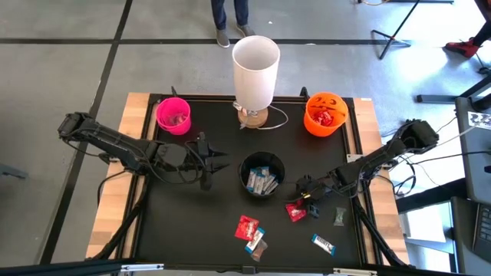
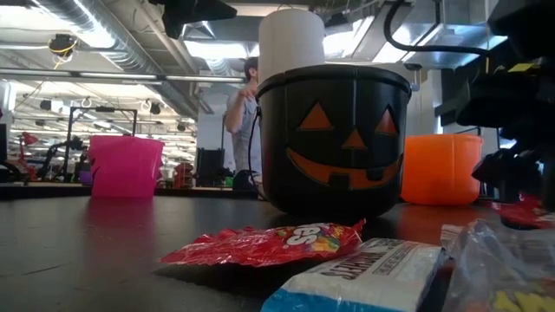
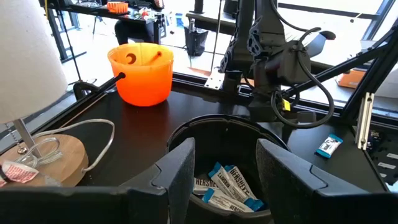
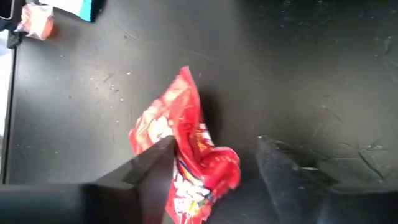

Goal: Sort candy
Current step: Put the red candy pack into the orange bucket

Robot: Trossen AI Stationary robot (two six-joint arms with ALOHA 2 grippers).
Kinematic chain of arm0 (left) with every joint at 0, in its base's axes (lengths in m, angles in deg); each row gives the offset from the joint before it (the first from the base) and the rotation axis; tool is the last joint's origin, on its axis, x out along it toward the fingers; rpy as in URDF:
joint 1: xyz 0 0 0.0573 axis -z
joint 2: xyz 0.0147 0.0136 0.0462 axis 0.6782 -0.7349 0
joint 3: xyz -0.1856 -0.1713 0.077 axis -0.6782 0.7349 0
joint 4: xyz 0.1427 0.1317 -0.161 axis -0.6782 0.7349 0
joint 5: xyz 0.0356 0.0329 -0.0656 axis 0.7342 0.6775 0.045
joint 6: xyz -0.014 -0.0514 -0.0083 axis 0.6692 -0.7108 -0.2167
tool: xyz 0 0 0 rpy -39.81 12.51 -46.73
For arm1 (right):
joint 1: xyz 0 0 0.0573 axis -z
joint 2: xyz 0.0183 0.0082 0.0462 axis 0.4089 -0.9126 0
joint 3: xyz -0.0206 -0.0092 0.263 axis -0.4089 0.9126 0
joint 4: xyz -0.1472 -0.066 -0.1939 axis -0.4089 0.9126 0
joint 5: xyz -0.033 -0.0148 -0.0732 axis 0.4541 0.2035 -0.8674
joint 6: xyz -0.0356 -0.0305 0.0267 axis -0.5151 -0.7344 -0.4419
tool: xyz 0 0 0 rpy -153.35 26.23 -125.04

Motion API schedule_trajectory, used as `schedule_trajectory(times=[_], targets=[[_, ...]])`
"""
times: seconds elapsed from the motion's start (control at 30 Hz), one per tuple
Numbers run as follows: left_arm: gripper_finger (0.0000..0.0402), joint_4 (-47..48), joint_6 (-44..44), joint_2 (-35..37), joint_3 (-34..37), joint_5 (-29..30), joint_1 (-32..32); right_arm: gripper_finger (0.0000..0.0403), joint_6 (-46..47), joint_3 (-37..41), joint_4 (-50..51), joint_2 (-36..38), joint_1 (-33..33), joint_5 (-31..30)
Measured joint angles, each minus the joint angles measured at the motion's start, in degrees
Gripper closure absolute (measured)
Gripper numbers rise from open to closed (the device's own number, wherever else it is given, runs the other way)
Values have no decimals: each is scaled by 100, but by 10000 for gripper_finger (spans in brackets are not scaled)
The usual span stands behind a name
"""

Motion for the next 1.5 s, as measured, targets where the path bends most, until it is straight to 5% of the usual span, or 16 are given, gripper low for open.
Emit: schedule_trajectory(times=[0.27, 0.43, 0.83, 1.17, 1.33, 1.5], targets=[[239, 1, 0, 0, 0, -1, -1, 312, 2, 7, 15, -11, 0, 163], [239, 1, -43, 0, 0, -1, -1, 366, 4, 5, 7, -9, -5, 354], [239, 1, -136, 0, 0, -1, 0, 377, -155, -385, 490, 67, -9, 783], [239, -3, -144, 0, 0, -2, -1, 379, -1187, -870, 1037, 1527, -2, 818], [239, -7, -151, 0, 0, -2, -1, 379, -1340, -872, 1474, 2644, 49, -2], [239, -17, -151, 0, 0, -1, -1, 379, -1290, -872, 1988, 3776, 257, -2373]])
